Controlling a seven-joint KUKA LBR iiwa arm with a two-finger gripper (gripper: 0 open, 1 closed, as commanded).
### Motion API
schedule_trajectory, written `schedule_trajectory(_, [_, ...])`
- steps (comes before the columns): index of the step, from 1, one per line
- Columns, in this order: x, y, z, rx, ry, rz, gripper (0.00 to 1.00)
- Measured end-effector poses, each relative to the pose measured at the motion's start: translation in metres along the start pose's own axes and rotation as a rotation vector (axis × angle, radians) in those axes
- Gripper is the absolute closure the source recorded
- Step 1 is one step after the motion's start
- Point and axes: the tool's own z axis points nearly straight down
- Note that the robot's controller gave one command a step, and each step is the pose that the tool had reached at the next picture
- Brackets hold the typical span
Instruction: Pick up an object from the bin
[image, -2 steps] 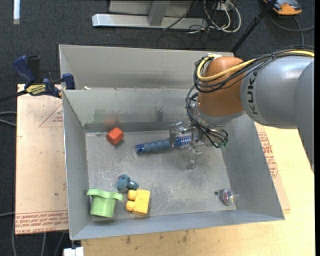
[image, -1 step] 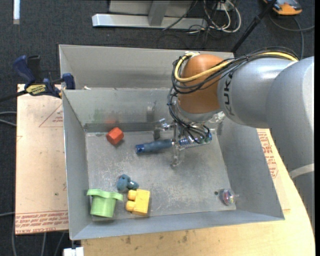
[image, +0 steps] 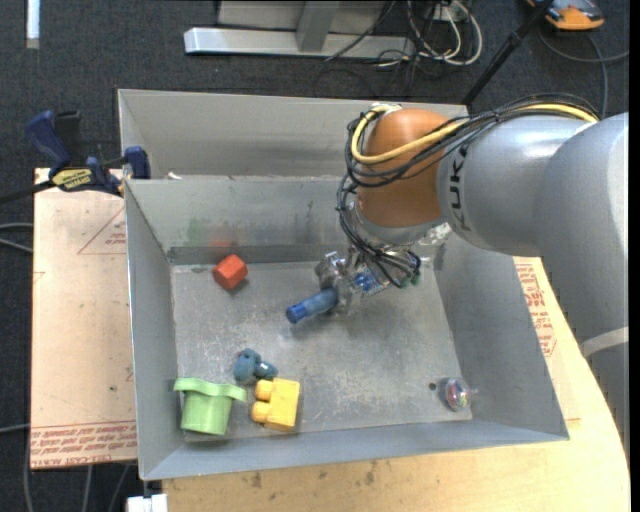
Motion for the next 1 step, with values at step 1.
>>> schedule_trajectory(1, [0.0047, -0.0116, -0.1872, 0.003, -0.009, -0.108, 1.00])
